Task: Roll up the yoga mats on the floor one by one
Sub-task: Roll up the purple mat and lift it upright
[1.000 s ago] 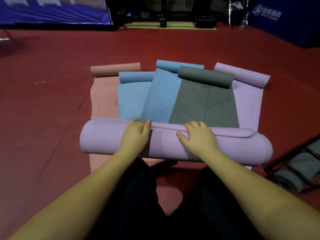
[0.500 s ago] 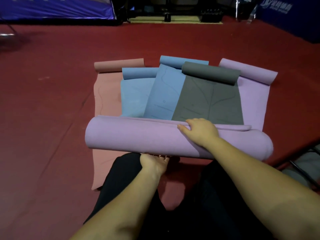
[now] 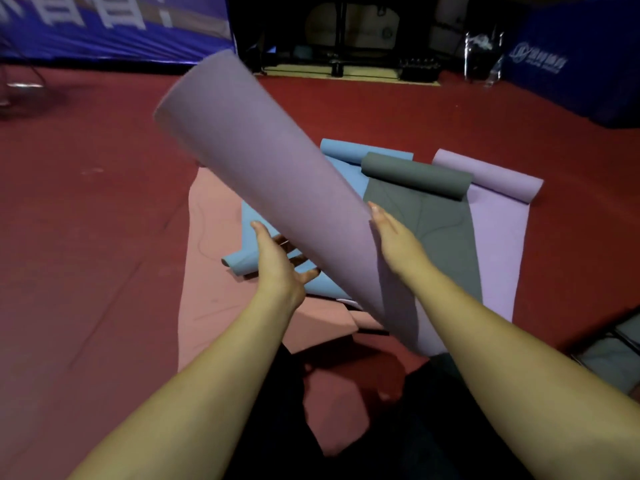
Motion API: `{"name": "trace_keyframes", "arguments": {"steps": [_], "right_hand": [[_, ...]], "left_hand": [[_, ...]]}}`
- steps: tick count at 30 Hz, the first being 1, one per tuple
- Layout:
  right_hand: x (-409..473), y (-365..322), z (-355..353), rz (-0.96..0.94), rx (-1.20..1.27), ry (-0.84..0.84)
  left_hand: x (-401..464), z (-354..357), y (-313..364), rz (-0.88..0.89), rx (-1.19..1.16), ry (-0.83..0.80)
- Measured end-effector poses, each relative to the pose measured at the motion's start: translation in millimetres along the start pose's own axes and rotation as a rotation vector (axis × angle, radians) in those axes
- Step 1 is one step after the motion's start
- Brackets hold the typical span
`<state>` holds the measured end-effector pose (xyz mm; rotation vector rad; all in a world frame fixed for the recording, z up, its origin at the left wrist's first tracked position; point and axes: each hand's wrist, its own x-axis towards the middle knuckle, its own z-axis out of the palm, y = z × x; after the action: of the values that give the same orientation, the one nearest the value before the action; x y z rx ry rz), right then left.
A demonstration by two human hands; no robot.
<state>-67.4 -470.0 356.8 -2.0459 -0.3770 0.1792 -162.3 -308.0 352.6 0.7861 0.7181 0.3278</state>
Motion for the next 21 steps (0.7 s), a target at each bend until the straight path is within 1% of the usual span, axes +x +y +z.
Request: {"name": "trace_keyframes", "arguments": {"steps": [3, 6, 8, 10, 11, 13, 14, 16, 17, 18, 19, 20, 21], "right_hand": [[-10.5, 7.1, 19.8, 0.128, 0.166, 0.034], [-19.5, 21.3, 41.1, 0.248, 0.402, 0.087], [-25.0, 37.9, 44.5, 0.351, 0.568, 0.122], [-39.0, 50.5, 45.7, 0.454, 0.714, 0.115], [-41.0, 59.8, 47.6, 0.497, 0.754, 0.117], [-45.2, 67.4, 45.3, 0.523, 0.764, 0.176], [-45.2, 70.8, 41.9, 0.512, 0.781, 0.179], [-49.9, 64.7, 33.4, 0.470, 0.816, 0.112], [-53.3, 58.9, 30.5, 0.484, 0.813, 0.106], [-56.7, 57.6, 28.0, 0.472, 0.838, 0.103], [-58.4, 56.1, 27.6, 0.453, 0.879, 0.101], [-61.3, 55.6, 27.7, 0.430, 0.906, 0.073], [-64.1, 55.2, 29.9, 0.420, 0.920, 0.054]], "left_hand": [[-3.1, -4.8, -3.0, 0.048, 0.093, -0.010], [-8.9, -10.2, -21.1, 0.023, 0.182, 0.012], [-15.9, -12.3, -34.0, -0.011, 0.311, -0.033], [-18.4, -16.9, -43.3, -0.044, 0.425, -0.083], [-19.1, -20.3, -46.0, -0.053, 0.498, -0.094], [-20.5, -27.0, -52.7, -0.017, 0.602, -0.113], [-22.1, -26.6, -54.9, 0.017, 0.567, -0.134], [-28.4, -20.3, -53.9, 0.056, 0.333, -0.232], [-29.4, -17.7, -53.3, 0.087, 0.245, -0.275], [-29.1, -15.5, -54.3, 0.142, 0.231, -0.318], [-27.1, -15.4, -55.7, 0.204, 0.276, -0.339], [-27.1, -16.9, -56.9, 0.244, 0.334, -0.331], [-27.5, -20.1, -57.9, 0.242, 0.369, -0.311]]}}
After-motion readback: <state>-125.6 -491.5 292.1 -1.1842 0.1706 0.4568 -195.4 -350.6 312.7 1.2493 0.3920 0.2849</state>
